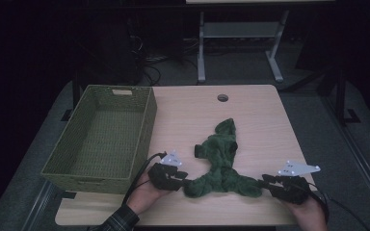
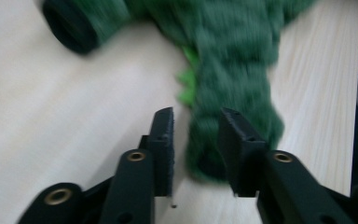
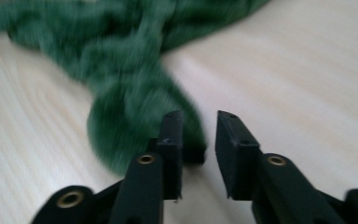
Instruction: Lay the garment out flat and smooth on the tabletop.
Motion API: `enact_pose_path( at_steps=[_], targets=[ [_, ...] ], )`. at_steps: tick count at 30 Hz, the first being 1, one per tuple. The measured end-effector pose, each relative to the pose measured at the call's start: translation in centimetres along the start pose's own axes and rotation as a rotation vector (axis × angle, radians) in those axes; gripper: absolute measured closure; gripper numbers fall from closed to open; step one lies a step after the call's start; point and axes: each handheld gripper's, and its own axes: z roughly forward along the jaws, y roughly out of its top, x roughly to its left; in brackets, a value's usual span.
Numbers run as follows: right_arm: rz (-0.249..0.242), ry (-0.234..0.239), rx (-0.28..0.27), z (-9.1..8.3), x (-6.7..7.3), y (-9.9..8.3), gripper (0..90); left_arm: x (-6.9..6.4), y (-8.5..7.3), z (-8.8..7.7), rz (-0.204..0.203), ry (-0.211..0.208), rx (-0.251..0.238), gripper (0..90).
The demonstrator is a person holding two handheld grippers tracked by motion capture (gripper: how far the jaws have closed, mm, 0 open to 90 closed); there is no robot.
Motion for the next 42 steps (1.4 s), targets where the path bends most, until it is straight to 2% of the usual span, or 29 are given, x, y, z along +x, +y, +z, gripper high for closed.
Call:
enact_pose_path(
  at_steps=[4, 10, 13, 14, 15, 16, 18, 20, 21, 23, 26, 31, 35, 39, 41, 42],
  targets=[
    [0.016, 0.013, -0.044, 0.7, -1.2, 2.3, 69.6, 1.1, 1.6, 0.5, -0.006, 0.055, -0.01, 60.8],
    [0.02, 0.031, -0.074, 3.3, -2.4, 5.6, 68.3, 4.0, 3.8, 2.6, -0.057, 0.11, -0.015, 55.7],
    [0.02, 0.044, -0.071, 4.7, -2.6, 6.9, 66.5, 5.2, 4.3, 3.9, -0.083, 0.111, -0.011, 55.0],
    [0.022, 0.043, -0.077, 5.1, -2.6, 7.2, 66.2, 5.5, 4.4, 4.3, -0.082, 0.109, -0.003, 54.5],
    [0.019, 0.044, -0.075, 5.6, -2.7, 7.5, 65.4, 5.7, 4.4, 4.7, -0.086, 0.101, -0.019, 54.0],
    [0.026, 0.049, -0.057, 6.2, -2.7, 7.8, 64.7, 5.9, 4.5, 5.0, -0.084, 0.101, -0.01, 53.5],
    [0.023, 0.044, -0.055, 7.1, -2.8, 8.1, 64.6, 6.1, 4.5, 5.6, -0.088, 0.09, -0.004, 53.6],
    [0.026, 0.055, -0.051, 7.9, -3.0, 8.4, 67.4, 6.1, 4.6, 6.2, -0.091, 0.072, -0.001, 59.9],
    [0.027, 0.057, -0.051, 8.2, -3.0, 8.5, 69.6, 6.1, 4.7, 6.3, -0.09, 0.063, -0.002, 66.8],
    [0.025, 0.054, -0.039, 8.6, -3.0, 8.5, 83.1, 6.0, 4.8, 6.6, -0.078, 0.049, 0.005, 80.4],
    [0.015, 0.027, -0.037, 8.1, -3.2, 8.4, 87.1, 5.6, 5.0, 6.0, -0.053, 0.041, 0.001, 85.7],
    [0.015, -0.012, -0.083, 5.3, -4.0, 8.1, 88.2, 4.8, 5.5, 4.3, -0.04, 0.04, -0.048, 86.1],
    [0.027, -0.043, -0.071, 3.9, -4.7, 7.6, 88.8, 4.1, 5.7, 3.8, -0.023, 0.033, -0.063, 86.4],
    [0.057, -0.08, -0.015, 3.6, -5.6, 6.2, 89.2, 3.8, 5.6, 4.4, -0.007, 0.024, -0.035, 86.4],
    [0.075, -0.09, 0.022, 4.2, -6.3, 5.4, 89.3, 3.7, 5.5, 5.0, 0.004, 0.031, 0.001, 86.4],
    [0.095, -0.087, 0.047, 4.6, -6.5, 5.2, 89.2, 3.7, 5.3, 5.5, -0.007, 0.04, 0.025, 86.4]
  ],
)
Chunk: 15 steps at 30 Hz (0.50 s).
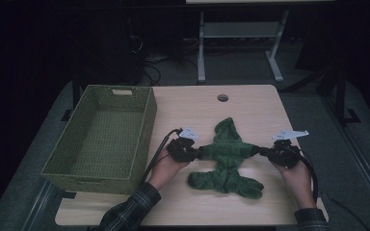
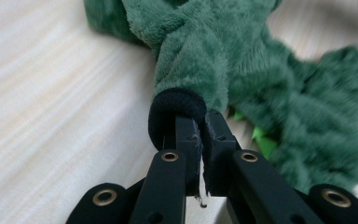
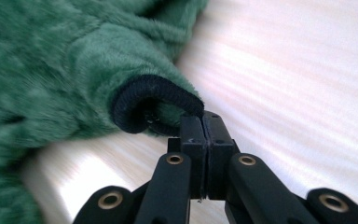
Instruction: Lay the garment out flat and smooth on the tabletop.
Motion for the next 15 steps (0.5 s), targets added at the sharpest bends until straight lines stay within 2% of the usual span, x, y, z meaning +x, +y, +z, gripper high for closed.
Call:
enact_pose_path(
  at_steps=[2, 4, 5, 9, 11, 13, 15],
  targets=[
    [0.005, 0.0, 0.03, 0.8, -0.3, -0.1, 89.3, 0.1, -0.3, 0.7, 0.008, 0.015, 0.06, 86.4],
    [0.004, -0.002, 0.056, 1.7, -0.4, -0.2, 89.3, 0.1, -0.7, 1.4, -0.013, 0.014, 0.074, 86.4],
    [0.001, -0.003, 0.074, 2.1, -0.4, -0.3, 89.3, 0.2, -0.7, 1.5, -0.006, 0.017, 0.084, 86.3],
    [0.002, 0.002, 0.086, 2.6, -0.4, -0.4, 88.8, 0.3, -0.7, 1.3, -0.011, 0.001, 0.076, 84.0],
    [0.0, 0.008, 0.071, 2.4, -0.3, -0.4, 86.1, 0.2, -0.5, 0.9, 0.002, 0.013, 0.076, 75.0],
    [0.0, -0.004, 0.04, 1.9, -0.3, -0.5, 76.3, 0.3, -0.3, 0.1, -0.002, 0.02, 0.043, 65.3],
    [0.02, 0.0, 0.018, 1.3, -0.5, -0.5, 70.2, 0.4, 0.1, -0.6, -0.009, 0.018, 0.01, 60.5]
  ],
)
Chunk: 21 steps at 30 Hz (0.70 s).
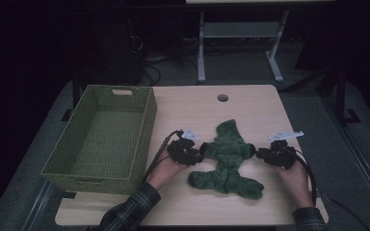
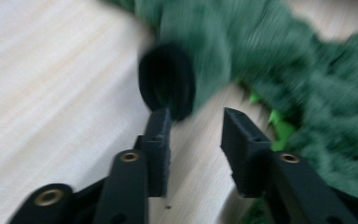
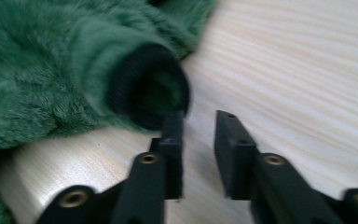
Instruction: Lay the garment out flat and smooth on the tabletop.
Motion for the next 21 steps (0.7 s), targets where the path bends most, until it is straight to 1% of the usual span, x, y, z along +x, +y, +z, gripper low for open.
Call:
enact_pose_path(
  at_steps=[1, 2, 3, 4, 5, 6, 8, 10, 11, 12, 13, 14, 15, 16, 17, 19, 21],
  targets=[
    [0.008, -0.006, -0.01, -0.3, -0.1, -0.1, 68.4, 0.0, 0.3, -0.3, -0.007, 0.002, -0.024, 59.0],
    [0.012, -0.009, -0.022, -0.6, -0.2, -0.1, 68.3, 0.1, 0.6, -0.6, 0.002, 0.004, -0.031, 57.4],
    [0.007, -0.013, -0.038, -0.9, -0.4, -0.1, 67.1, 0.4, 1.5, -0.9, 0.001, 0.014, -0.06, 56.7],
    [0.007, -0.013, -0.038, -0.9, -0.4, -0.1, 67.1, 0.4, 1.5, -0.9, 0.001, 0.014, -0.06, 56.0],
    [0.023, -0.014, -0.061, -1.5, -0.5, -0.1, 66.3, 0.7, 1.9, -0.8, 0.004, 0.014, -0.07, 56.0],
    [0.021, -0.017, -0.066, -1.5, -0.5, -0.1, 65.2, 1.0, 2.3, -0.6, 0.005, 0.018, -0.084, 56.0],
    [0.009, -0.024, -0.062, -1.3, -0.4, -0.1, 62.2, 1.6, 3.3, 0.1, -0.011, 0.005, -0.107, 56.0],
    [0.002, -0.031, -0.051, -0.9, -0.4, -0.2, 59.9, 2.4, 4.3, 1.1, -0.004, 0.004, -0.105, 57.2],
    [0.002, -0.031, -0.051, -0.9, -0.4, -0.2, 59.9, 2.4, 4.3, 1.1, -0.004, 0.004, -0.105, 58.1],
    [0.0, -0.032, -0.046, -0.7, -0.3, -0.2, 58.2, 3.0, 5.2, 2.3, -0.019, -0.003, -0.114, 58.4],
    [0.0, -0.03, -0.047, -0.7, -0.4, -0.2, 58.2, 3.4, 5.6, 2.9, -0.023, -0.009, -0.109, 58.7],
    [-0.001, -0.029, -0.049, -0.7, -0.4, -0.2, 58.2, 3.7, 6.0, 3.4, -0.013, -0.015, -0.1, 58.7],
    [-0.003, -0.032, -0.05, -0.7, -0.3, -0.2, 58.2, 3.9, 6.3, 4.0, -0.025, -0.012, -0.102, 58.7],
    [-0.005, -0.031, -0.051, -0.7, -0.4, -0.2, 58.1, 4.2, 6.6, 4.6, -0.021, -0.013, -0.092, 58.6],
    [-0.002, -0.03, -0.053, -0.7, -0.4, -0.2, 57.6, 4.4, 6.9, 5.1, -0.026, -0.022, -0.092, 58.6],
    [-0.005, -0.034, -0.054, -0.7, -0.4, -0.2, 57.3, 4.8, 7.4, 6.1, -0.022, -0.021, -0.069, 58.6],
    [-0.009, -0.033, -0.055, -0.6, -0.3, -0.2, 56.8, 5.1, 7.7, 7.1, -0.021, -0.027, -0.06, 58.6]
  ],
)
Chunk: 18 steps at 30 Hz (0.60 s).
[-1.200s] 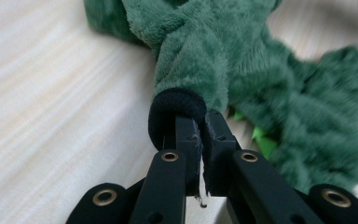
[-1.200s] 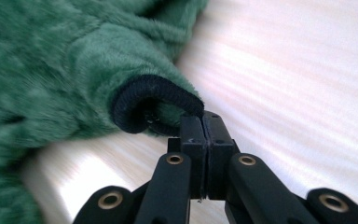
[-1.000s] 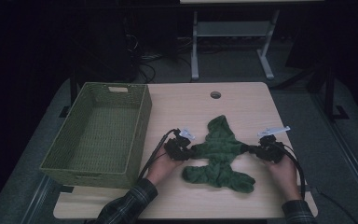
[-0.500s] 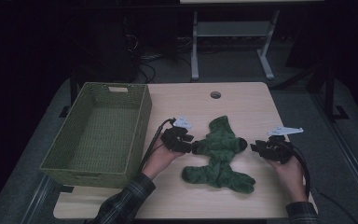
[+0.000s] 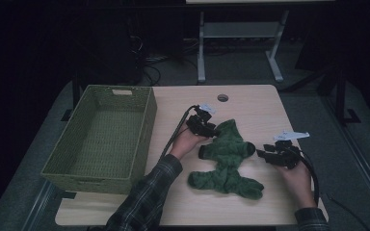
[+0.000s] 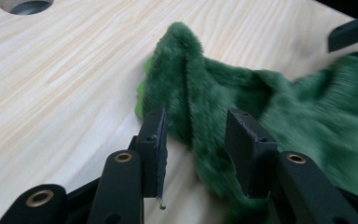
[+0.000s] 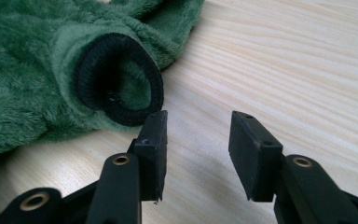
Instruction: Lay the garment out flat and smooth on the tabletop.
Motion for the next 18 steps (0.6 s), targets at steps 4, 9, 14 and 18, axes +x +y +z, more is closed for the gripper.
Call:
enact_pose_path(
  at_steps=[4, 9, 14, 18],
  targets=[
    [-0.004, -0.005, 0.005, 0.1, 0.1, 0.0, 56.1, 0.2, 0.3, 1.4, 0.003, -0.025, 0.001, 59.8],
    [-0.006, -0.006, 0.002, 0.1, 0.1, 0.0, 56.2, -0.3, 0.1, 2.5, 0.017, -0.043, 0.029, 63.5],
    [-0.005, -0.007, 0.002, 0.0, 0.1, 0.1, 56.7, -0.5, 0.0, 2.7, 0.036, -0.053, 0.072, 86.9],
    [-0.006, -0.008, 0.001, 0.0, 0.0, 0.0, 57.3, -0.5, 0.2, 1.7, 0.042, -0.047, 0.057, 88.5]
  ],
)
